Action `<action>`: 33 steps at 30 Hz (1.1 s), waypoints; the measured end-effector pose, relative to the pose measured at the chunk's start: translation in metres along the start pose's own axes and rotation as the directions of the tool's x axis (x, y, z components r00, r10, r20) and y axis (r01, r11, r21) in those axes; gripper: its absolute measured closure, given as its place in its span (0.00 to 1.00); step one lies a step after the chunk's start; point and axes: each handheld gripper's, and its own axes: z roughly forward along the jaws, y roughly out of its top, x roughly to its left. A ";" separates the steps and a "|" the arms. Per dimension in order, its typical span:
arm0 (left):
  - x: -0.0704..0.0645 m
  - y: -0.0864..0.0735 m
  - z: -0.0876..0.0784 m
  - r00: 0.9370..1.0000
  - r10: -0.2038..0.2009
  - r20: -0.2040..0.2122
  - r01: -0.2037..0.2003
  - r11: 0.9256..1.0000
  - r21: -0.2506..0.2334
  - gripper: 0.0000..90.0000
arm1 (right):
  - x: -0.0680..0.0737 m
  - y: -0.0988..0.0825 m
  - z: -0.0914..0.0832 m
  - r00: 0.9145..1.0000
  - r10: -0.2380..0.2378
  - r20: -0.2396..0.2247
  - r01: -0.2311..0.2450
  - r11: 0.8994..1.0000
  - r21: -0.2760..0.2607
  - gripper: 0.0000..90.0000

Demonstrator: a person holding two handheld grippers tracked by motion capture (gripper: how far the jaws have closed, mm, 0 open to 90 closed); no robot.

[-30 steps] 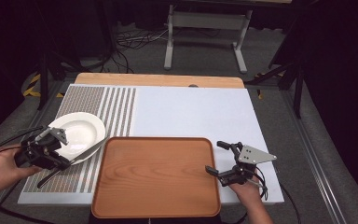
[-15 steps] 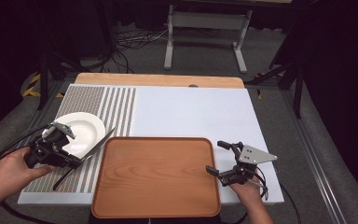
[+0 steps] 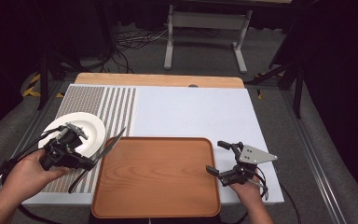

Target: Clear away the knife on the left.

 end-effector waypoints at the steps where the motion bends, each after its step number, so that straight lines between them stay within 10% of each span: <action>1: -0.001 0.001 0.001 1.000 -0.002 -0.001 0.002 1.000 0.004 0.89 | 0.000 0.000 0.000 1.000 0.000 0.000 0.000 1.000 0.000 0.04; 33: -0.015 0.015 0.051 0.996 -0.079 0.052 0.078 0.997 0.009 0.89 | 0.000 0.000 -0.001 1.000 -0.002 -0.004 0.002 1.000 0.002 0.04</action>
